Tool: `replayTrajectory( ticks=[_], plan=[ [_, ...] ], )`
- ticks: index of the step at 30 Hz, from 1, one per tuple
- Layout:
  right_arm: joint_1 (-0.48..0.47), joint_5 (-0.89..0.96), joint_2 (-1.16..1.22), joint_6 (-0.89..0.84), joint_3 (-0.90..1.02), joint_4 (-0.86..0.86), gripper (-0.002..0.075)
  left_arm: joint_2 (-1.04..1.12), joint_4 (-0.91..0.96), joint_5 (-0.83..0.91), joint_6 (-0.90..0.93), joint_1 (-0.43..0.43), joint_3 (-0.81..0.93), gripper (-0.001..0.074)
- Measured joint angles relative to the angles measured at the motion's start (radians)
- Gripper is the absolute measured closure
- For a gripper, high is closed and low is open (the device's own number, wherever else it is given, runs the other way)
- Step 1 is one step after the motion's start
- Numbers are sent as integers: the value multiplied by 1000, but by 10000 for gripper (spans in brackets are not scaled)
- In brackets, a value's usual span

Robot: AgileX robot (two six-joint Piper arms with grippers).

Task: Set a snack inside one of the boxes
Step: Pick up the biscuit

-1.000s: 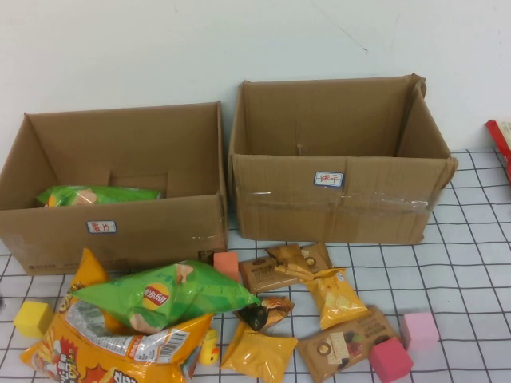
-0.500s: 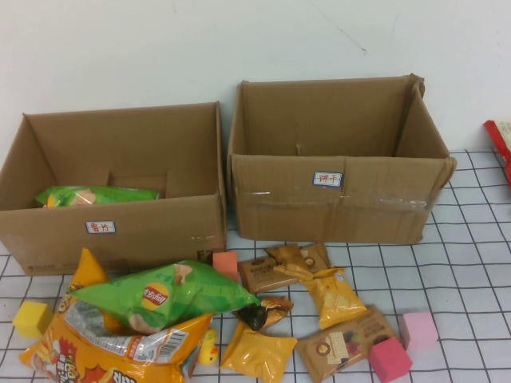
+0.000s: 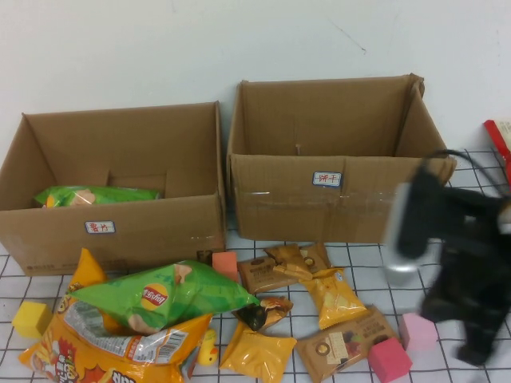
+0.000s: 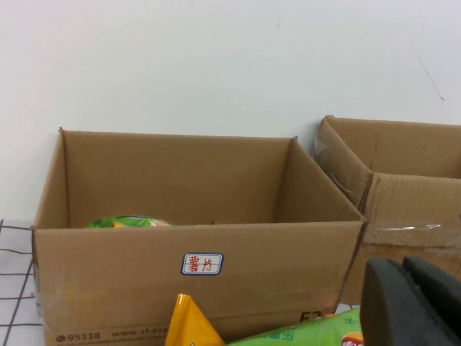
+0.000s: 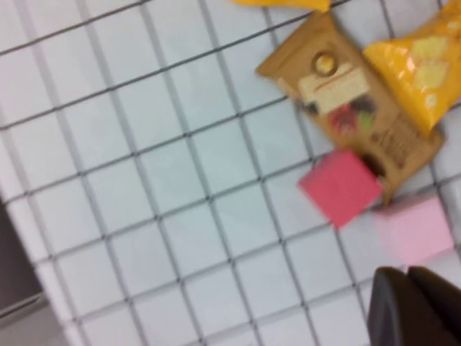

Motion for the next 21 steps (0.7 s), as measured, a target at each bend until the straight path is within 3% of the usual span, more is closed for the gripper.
replayTrajectory(
  ticks=[3, 5, 10, 13, 21],
  plan=[
    [68, -43, 91, 44, -54, -15, 715, 0, -19, 0, -3, 0, 0, 735],
    [100, -79, 147, 37, -77, 7, 660, 0, -28, 0, -3, 0, 0, 735],
    [144, -160, 298, 26, -118, 99, 330, 0, -32, 1, -3, 0, 0, 735],
    [174, -185, 378, 25, -145, 112, 207, 0, -34, 1, -3, 0, 0, 736],
    [226, -216, 577, 53, -261, 99, 157, 0, -34, 1, -3, 0, 0, 735]
  ],
)
